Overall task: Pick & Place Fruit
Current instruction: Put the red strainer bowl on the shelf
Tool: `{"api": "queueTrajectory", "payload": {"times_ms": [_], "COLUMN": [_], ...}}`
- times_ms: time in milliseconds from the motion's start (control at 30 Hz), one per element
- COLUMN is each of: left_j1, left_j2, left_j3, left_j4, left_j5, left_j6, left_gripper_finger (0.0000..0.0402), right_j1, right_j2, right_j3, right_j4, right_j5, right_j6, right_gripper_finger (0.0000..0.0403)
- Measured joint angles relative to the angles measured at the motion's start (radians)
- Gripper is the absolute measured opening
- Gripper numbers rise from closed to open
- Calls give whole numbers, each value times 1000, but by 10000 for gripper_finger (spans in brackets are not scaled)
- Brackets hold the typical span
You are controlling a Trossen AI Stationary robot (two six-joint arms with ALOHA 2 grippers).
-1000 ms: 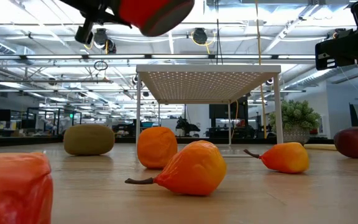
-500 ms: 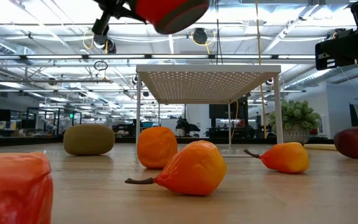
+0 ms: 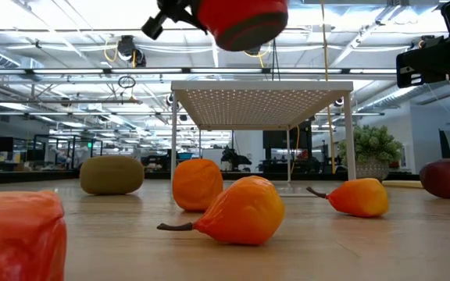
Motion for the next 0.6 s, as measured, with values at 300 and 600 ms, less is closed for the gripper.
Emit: {"api": "queueTrajectory", "payload": {"times_ms": [300,600], "left_j1": [71,119], "left_j2": [119,167], "left_j3": [47,48], "left_j4": [-11,-46], "left_j5": [73,100], "left_j6": [0,75], "left_gripper_finger": [4,5], "right_j1": [0,0], "right_j2": [0,0], "right_j3": [0,0], "right_j4": [-2,-7], "right_j5": [0,0], "right_j6": [0,0], "right_gripper_finger": [0,0]}}
